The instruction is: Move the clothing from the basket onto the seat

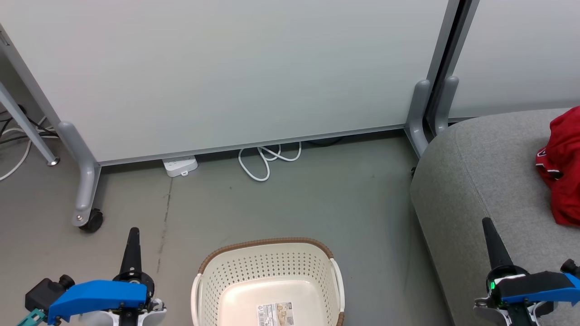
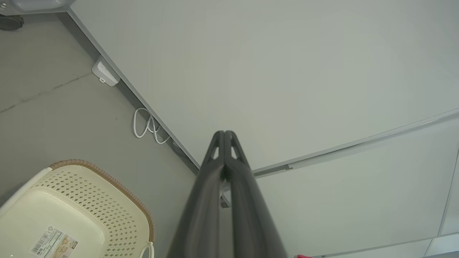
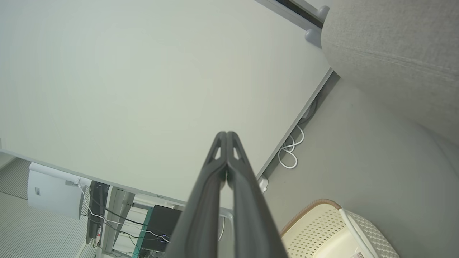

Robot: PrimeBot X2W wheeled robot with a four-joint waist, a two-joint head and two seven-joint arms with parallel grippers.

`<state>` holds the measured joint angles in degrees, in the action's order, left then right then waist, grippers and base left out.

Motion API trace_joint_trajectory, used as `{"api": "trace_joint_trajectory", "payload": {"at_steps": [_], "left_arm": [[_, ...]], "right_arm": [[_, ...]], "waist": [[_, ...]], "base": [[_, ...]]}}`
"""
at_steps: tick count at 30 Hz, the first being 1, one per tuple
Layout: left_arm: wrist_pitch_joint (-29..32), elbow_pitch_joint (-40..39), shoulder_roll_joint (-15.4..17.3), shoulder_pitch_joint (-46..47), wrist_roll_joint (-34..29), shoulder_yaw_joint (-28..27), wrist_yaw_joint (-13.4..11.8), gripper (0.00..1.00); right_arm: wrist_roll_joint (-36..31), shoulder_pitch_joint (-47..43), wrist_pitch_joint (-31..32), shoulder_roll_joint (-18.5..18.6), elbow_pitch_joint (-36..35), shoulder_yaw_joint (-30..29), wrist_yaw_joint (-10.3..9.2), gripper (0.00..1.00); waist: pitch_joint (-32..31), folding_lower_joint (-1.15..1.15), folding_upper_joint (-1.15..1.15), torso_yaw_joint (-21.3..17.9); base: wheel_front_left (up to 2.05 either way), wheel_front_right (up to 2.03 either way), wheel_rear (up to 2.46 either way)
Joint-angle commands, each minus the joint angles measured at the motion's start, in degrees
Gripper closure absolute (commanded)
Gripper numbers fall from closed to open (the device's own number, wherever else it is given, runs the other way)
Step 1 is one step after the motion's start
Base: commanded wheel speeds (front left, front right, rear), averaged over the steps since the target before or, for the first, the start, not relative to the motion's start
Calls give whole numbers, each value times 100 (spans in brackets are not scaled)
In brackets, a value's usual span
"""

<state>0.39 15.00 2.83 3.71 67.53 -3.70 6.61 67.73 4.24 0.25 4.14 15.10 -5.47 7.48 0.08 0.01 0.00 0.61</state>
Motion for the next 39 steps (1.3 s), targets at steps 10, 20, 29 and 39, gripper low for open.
{"api": "trace_joint_trajectory", "payload": {"at_steps": [10,20,29,39], "left_arm": [[160,-70,7,175,640,-97,56,100],[304,-81,8,211,1183,-164,69,100],[411,-86,7,241,1593,-212,77,100],[506,-92,8,261,1978,-247,94,100]], "right_arm": [[646,142,176,-32,-78,-38,2,100],[1191,177,311,-62,-89,-62,2,100],[1594,187,424,-86,-95,-81,2,100],[1973,204,521,-107,-102,-98,2,100]], "waist": [[1,-1,0,-12],[3,-1,0,-24],[4,-1,0,-35],[5,-1,0,-45]], "base": [[0,0,0],[0,0,0],[0,0,0],[0,0,0]]}}
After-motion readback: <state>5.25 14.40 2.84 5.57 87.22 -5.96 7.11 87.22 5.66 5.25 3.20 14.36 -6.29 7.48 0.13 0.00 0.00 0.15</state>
